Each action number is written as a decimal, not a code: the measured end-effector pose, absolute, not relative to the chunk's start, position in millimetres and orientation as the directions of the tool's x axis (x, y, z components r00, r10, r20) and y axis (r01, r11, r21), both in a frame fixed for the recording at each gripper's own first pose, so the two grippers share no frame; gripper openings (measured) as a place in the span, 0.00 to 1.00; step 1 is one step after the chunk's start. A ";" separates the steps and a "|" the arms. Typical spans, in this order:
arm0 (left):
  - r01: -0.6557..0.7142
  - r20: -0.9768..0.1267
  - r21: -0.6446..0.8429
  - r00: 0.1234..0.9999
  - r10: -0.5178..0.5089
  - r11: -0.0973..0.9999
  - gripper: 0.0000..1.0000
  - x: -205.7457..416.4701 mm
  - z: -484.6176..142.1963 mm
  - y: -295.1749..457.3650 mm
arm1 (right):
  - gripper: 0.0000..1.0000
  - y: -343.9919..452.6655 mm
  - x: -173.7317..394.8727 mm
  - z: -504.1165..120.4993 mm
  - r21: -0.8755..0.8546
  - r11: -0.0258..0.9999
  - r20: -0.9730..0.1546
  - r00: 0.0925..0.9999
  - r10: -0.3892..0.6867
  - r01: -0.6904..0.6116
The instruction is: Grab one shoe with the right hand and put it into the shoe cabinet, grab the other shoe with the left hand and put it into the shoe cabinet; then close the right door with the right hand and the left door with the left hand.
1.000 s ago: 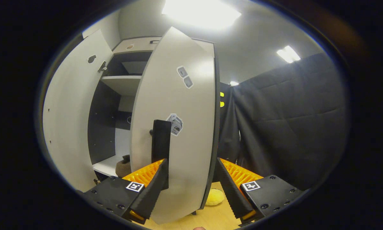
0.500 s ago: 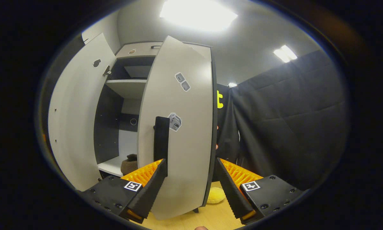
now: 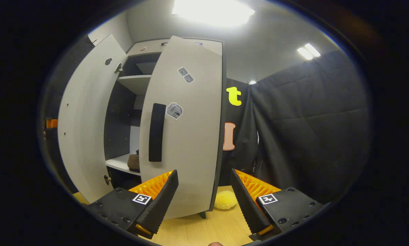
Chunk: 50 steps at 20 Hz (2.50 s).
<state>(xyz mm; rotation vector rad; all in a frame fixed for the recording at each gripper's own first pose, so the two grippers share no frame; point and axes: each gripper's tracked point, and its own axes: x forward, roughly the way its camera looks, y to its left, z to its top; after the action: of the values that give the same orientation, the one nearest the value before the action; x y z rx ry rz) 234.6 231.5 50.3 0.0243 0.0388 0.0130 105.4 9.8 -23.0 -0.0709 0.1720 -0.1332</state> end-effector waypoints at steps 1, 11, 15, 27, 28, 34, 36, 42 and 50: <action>-0.027 -0.037 0.045 0.999 0.029 0.999 0.95 232.5 50.0 231.0 | 0.98 2.2 103.6 -24.7 -0.076 0.989 -0.169 0.976 -0.139 0.128; -0.021 -0.055 0.002 0.998 0.021 1.000 0.96 217.9 52.1 182.0 | 0.98 -23.0 106.4 -38.0 -0.044 0.996 -0.198 0.976 -0.089 0.082; -0.005 -0.047 0.011 0.999 0.006 1.000 0.96 213.8 53.3 157.2 | 0.98 -28.6 104.4 -38.9 -0.041 0.997 -0.201 0.977 -0.075 0.068; 0.093 -0.046 -0.014 0.995 -0.094 0.996 0.96 222.4 47.4 70.3 | 0.98 -60.0 97.2 -40.8 -0.043 0.996 -0.205 0.976 -0.080 0.072; 0.104 -0.044 -0.016 0.994 -0.105 0.994 0.96 225.5 47.1 60.9 | 0.98 -65.3 95.6 -41.6 -0.043 0.996 -0.205 0.975 -0.084 0.077; 0.145 -0.031 -0.026 0.989 -0.146 0.989 0.96 250.0 40.7 4.9 | 0.98 -83.2 92.0 -46.2 -0.032 0.995 -0.217 0.971 -0.099 0.094; 0.141 -0.028 -0.022 0.990 -0.141 0.990 0.95 254.9 40.2 -1.4 | 0.98 -84.1 92.0 -47.1 -0.025 0.996 -0.218 0.972 -0.089 0.086; 0.137 -0.026 -0.011 0.990 -0.138 0.990 0.95 243.7 41.0 4.5 | 0.98 -75.5 89.3 -38.0 -0.006 0.999 -0.195 0.980 -0.038 0.037; 0.141 -0.041 0.036 0.989 -0.139 0.989 0.95 183.9 43.8 42.6 | 0.98 -50.0 85.8 -17.6 0.004 1.000 -0.176 0.984 0.008 -0.008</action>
<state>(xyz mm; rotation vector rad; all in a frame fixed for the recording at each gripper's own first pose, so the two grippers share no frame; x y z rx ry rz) 183.9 42.6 43.8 0.0386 0.0383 -0.1406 85.8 -50.0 -17.6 0.0030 0.1765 0.0082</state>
